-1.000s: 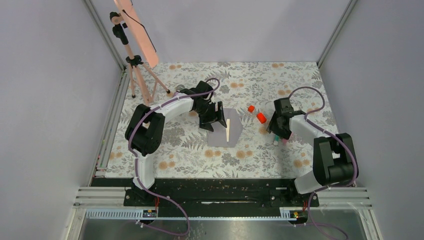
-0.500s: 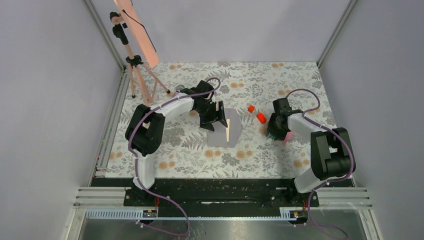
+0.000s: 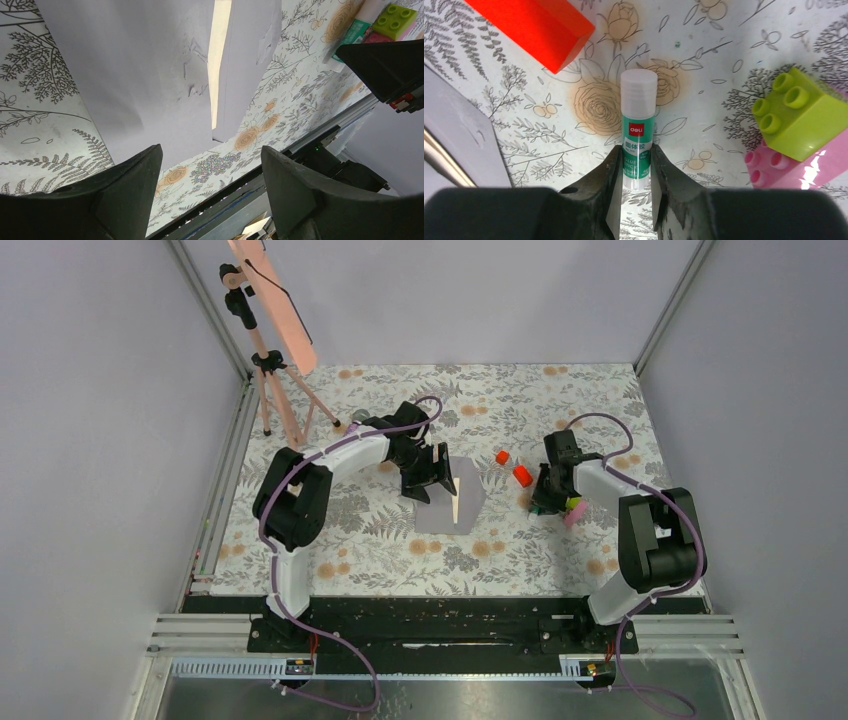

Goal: Place the letter into the envelope and seal it
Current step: Pick up the solid glue from the center of the board, then open the solid glue cap from the solid glue, then place the solid glue cap at the center of the board, then unscrew the solid glue.

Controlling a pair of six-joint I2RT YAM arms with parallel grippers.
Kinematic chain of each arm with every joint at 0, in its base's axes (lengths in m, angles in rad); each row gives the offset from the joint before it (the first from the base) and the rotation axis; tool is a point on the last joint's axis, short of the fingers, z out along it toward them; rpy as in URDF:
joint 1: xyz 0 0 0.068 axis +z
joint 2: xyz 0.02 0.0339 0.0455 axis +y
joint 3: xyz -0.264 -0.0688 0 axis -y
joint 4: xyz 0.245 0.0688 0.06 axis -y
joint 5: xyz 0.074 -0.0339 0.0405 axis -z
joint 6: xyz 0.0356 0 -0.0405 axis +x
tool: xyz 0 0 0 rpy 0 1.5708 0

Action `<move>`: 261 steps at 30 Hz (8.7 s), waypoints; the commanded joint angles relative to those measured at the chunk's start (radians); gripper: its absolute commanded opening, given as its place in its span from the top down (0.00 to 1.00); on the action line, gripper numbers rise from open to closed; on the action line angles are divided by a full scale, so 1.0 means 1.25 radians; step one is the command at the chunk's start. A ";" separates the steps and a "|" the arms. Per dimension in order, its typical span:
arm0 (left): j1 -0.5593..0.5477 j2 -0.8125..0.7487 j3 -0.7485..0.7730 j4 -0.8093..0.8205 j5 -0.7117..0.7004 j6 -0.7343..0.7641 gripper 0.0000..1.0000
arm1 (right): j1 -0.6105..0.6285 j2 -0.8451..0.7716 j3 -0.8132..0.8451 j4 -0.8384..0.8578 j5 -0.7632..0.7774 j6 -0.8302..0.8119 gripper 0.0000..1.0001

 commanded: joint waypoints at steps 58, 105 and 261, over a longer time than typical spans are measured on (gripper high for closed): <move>-0.017 -0.098 0.022 0.015 0.068 0.035 0.25 | 0.295 -0.148 -0.035 0.054 -0.194 -0.120 1.00; -0.072 -0.208 -0.090 0.254 0.049 -0.141 0.48 | 0.296 -0.256 -0.052 0.308 -0.370 0.068 1.00; -0.092 -0.312 -0.074 0.209 -0.012 -0.115 0.31 | 0.215 -0.332 -0.051 0.157 -0.370 -0.097 1.00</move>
